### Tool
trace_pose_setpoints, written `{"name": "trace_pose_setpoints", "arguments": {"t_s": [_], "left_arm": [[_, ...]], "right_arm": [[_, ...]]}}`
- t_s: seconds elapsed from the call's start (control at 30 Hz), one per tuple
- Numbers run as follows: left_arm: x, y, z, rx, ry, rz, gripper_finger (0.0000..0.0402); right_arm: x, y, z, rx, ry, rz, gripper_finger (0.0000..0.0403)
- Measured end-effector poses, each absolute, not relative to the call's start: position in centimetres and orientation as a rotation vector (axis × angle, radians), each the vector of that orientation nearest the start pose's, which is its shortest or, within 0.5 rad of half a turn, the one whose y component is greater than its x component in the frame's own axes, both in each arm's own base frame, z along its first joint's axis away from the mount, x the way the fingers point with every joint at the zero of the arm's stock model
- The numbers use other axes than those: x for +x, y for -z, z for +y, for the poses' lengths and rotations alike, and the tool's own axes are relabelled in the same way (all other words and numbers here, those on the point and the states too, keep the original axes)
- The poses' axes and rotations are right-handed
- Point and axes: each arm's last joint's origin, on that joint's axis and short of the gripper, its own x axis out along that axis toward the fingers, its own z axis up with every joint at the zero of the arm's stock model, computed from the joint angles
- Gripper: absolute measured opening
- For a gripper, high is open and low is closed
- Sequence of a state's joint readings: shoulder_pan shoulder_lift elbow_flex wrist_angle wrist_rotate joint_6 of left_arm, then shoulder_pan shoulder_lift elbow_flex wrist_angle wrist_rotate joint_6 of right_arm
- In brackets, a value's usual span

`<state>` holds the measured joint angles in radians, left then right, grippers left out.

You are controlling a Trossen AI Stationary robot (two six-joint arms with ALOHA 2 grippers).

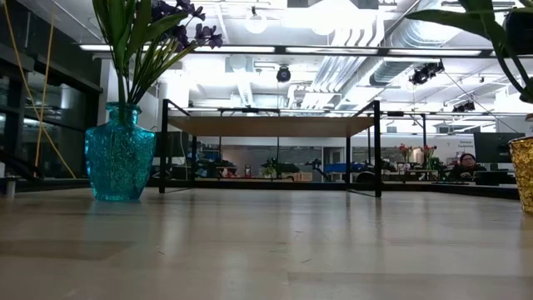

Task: Pick and place flowers into a vace then onto a shelf
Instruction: Put the yellow vase on the shelf

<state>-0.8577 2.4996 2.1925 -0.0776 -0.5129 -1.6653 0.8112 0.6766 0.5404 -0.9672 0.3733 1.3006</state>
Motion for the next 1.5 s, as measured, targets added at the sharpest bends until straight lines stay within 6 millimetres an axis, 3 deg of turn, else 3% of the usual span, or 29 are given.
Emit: {"name": "trace_pose_setpoints", "arguments": {"t_s": [0.5, 1.5], "left_arm": [[38.3, -21.0, -42.1, -1.391, 0.008, 0.492, 0.0095], [38.4, -21.0, -42.1, -1.412, 0.0, 0.489, 0.0095]], "right_arm": [[8.1, -21.0, 7.1, 0.559, 0.227, 0.983, 0.0184], [10.2, -20.5, 8.3, 0.614, 0.229, 1.008, 0.0192]]}}
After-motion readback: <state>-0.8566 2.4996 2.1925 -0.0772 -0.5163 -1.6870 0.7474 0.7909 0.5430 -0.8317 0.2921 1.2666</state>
